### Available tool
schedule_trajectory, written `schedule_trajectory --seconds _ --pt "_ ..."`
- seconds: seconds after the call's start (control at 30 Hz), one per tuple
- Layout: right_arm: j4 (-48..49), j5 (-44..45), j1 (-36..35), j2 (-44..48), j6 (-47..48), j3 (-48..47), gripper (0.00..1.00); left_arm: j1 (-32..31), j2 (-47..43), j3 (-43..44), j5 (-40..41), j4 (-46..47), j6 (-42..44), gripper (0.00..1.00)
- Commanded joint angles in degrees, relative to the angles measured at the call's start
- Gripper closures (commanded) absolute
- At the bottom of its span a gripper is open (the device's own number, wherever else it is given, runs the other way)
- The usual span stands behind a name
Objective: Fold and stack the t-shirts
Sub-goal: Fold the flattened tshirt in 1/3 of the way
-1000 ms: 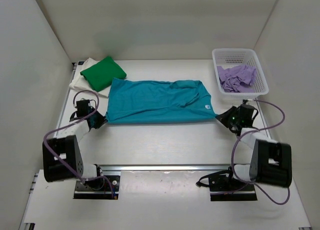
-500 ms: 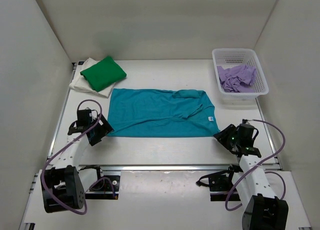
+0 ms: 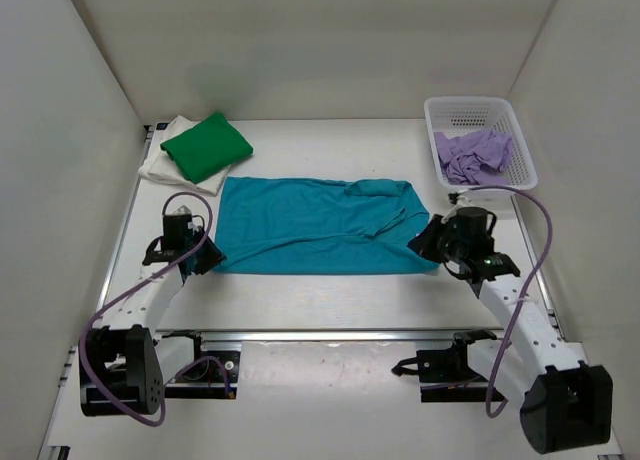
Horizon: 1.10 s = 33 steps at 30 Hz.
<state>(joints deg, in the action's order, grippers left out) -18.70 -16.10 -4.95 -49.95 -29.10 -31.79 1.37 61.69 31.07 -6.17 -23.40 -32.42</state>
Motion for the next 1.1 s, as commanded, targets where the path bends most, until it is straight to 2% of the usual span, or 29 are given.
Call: schedule_trajectory --seconds 0.0,0.07,0.1,0.37,0.43,0.67,0.9,1.07 --pt "3.8 1.9 -7.2 -3.9 2.3 -0.2 1.00 -0.7 -0.2 -2.0 -0.6 5.0 -4.3 0.65" --pt "5.3 0.5 -8.5 -7.5 3.0 0.0 1.00 -3.5 -0.6 -2.2 1.0 6.9 -5.5 0.65" --pt "5.9 -0.9 -9.0 -8.1 2.7 -0.2 1.00 -3.7 -0.4 -2.3 1.1 6.7 -5.9 0.68" --pt "8.2 -0.6 -10.4 -10.8 2.9 0.2 1.00 -2.3 3.3 -4.0 6.1 8.1 -5.6 0.72" --pt "8.3 -1.6 -9.8 -11.0 3.0 0.3 1.00 -3.6 3.0 -4.0 9.1 7.3 -5.7 0.71" --pt "9.0 -2.4 -9.4 -10.5 3.2 0.9 1.00 -3.4 4.1 -4.3 11.8 6.4 -5.9 0.68" --pt "9.1 -2.8 -9.1 -9.4 3.3 0.9 0.96 -3.4 7.2 -3.7 11.4 7.1 -5.8 0.66" --pt "9.9 -3.1 -8.9 -9.7 3.0 1.4 0.93 -4.3 6.3 -4.0 10.7 7.6 -5.6 0.67"
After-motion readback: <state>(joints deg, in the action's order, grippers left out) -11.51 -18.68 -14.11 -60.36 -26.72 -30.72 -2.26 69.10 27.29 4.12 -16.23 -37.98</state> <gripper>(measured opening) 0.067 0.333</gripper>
